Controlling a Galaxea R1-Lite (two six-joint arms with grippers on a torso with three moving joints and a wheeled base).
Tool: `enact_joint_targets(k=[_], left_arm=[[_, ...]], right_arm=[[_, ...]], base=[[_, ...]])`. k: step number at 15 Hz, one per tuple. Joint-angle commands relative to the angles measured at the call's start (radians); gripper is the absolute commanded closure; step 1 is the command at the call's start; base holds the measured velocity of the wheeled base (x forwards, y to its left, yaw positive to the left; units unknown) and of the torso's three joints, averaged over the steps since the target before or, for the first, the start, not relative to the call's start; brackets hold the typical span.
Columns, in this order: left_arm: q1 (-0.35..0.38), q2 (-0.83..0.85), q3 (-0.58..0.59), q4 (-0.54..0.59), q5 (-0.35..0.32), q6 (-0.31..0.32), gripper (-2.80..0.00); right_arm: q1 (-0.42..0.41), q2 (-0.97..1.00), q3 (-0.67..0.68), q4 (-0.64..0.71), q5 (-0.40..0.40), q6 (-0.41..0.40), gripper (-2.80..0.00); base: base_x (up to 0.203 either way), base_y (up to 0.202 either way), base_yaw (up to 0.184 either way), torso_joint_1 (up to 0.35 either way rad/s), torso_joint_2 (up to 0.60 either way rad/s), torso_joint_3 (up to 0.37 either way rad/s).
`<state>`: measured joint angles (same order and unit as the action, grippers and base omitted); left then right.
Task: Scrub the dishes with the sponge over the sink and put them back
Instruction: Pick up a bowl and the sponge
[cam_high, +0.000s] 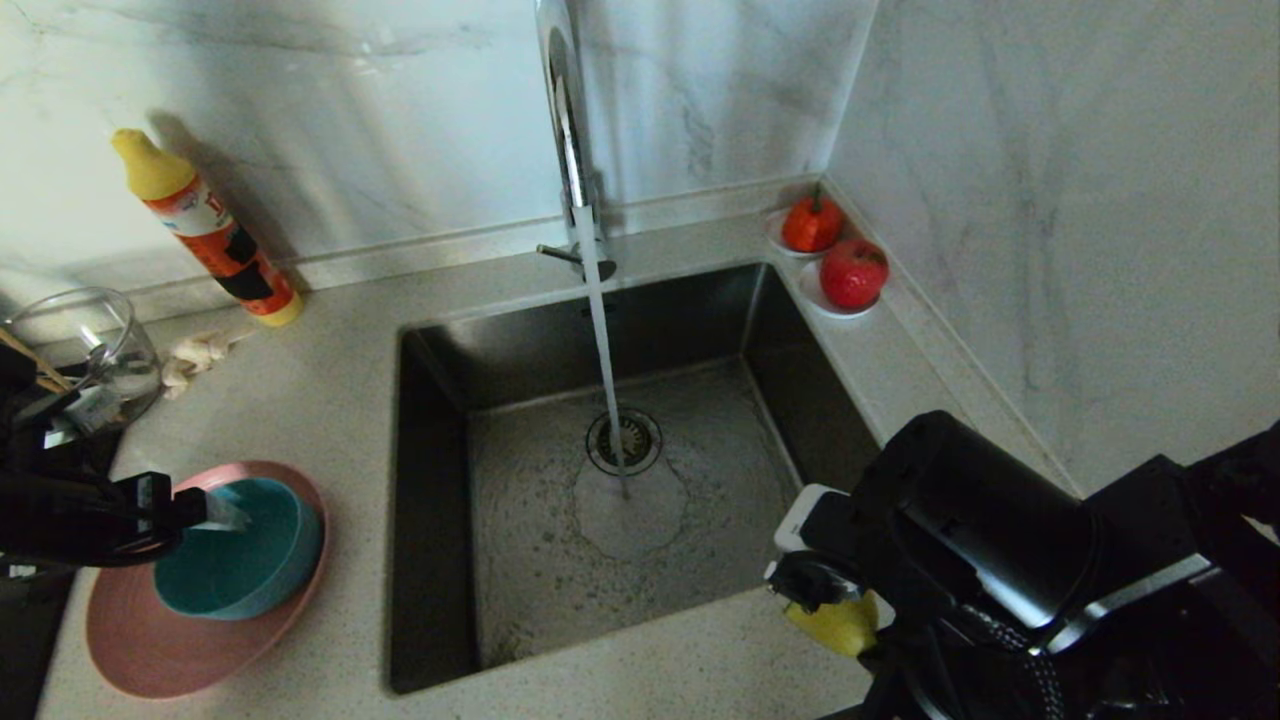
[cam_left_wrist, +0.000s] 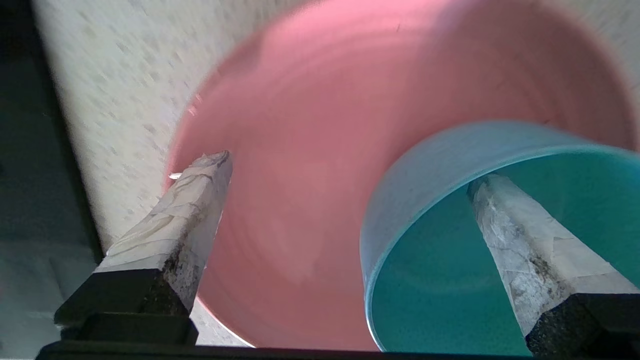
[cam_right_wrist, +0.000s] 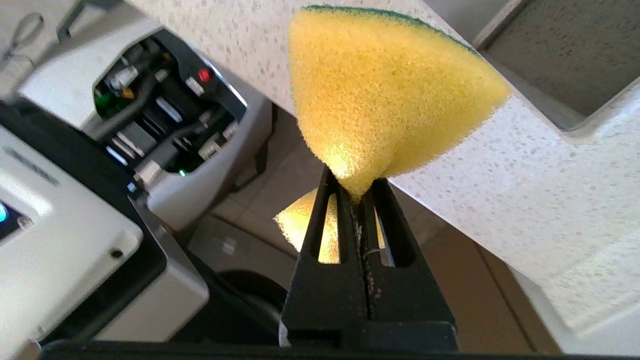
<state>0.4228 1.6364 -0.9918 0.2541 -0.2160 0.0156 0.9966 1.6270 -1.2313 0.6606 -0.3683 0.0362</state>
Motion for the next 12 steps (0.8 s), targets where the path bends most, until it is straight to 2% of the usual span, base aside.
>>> enact_joint_targets(k=[1,4,12], left_arm=[[-0.001,0.020,-0.018,0.031,-0.003,-0.003,-2.80],[-0.001,0.030,-0.051,0.075,-0.006,-0.008,-2.80],[-0.002,0.048,-0.060,0.071,-0.005,-0.008,-2.80]], right_arm=[[0.000,-0.001,0.026,-0.022,-0.006,0.011,0.00],[0.000,-0.001,0.026,-0.027,-0.006,0.011,0.00],[0.000,-0.002,0.027,-0.027,-0.006,0.011,0.00]], base=[[0.000,0.000,0.000,0.000,0.00,0.000],[0.000,0.000,0.000,0.000,0.00,0.000],[0.000,0.000,0.000,0.000,0.00,0.000]])
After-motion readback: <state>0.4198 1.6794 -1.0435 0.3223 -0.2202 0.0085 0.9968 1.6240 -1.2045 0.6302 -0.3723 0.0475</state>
